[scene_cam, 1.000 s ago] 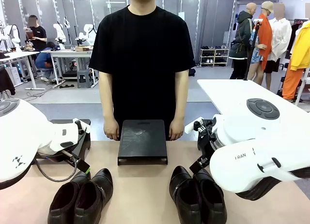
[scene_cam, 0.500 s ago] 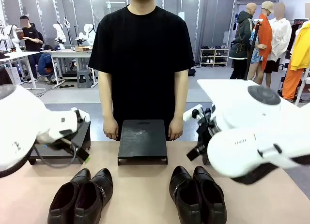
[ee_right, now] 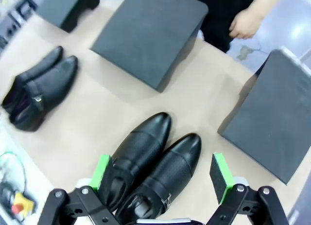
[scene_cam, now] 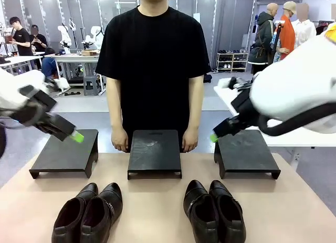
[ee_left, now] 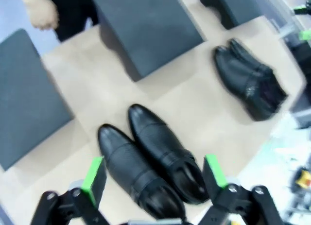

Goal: Place the shoes on the stand as instructed by the person.
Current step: Pick up one pair of Shoes and place it on the Shoes Stand indicated by the person.

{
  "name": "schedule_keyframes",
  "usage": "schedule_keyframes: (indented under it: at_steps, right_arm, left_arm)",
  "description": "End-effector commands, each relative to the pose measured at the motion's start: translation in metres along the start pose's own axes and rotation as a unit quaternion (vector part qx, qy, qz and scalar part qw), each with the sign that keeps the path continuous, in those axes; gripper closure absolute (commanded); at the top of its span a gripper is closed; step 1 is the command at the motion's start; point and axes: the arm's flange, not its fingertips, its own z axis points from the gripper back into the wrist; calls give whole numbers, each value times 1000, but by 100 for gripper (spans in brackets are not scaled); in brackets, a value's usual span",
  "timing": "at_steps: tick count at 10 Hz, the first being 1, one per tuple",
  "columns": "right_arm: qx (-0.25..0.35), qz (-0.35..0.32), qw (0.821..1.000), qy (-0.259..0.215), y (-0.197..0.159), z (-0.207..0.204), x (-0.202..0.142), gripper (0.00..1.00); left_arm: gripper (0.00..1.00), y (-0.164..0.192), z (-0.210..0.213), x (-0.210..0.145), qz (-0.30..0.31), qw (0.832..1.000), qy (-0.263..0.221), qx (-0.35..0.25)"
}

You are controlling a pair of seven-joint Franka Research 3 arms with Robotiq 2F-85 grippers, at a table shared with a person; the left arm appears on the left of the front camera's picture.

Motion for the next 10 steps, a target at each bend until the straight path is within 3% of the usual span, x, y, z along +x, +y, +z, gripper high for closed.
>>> schedule_keyframes:
  at_steps: [1, 3, 5, 8, 10]
  right_arm:
    - [109, -62, 992, -11, -44, 36, -22, 0]
    - [211, -134, 968, -23, -85, 71, -61, 0]
    - [264, -203, 942, -39, -126, 98, -106, 0]
    - [260, -302, 909, -122, -180, 138, -194, 0]
    - [230, -350, 895, -151, -195, 159, -231, 0]
  left_arm:
    - [0, 35, 47, -24, 31, 992, -12, -119]
    - [0, 73, 93, -72, 56, 967, -49, -242]
    - [0, 110, 124, -123, 78, 943, -123, -300]
    - [0, 155, 164, -212, 185, 916, -232, -270]
    - [0, 169, 179, -257, 247, 907, -253, -229]
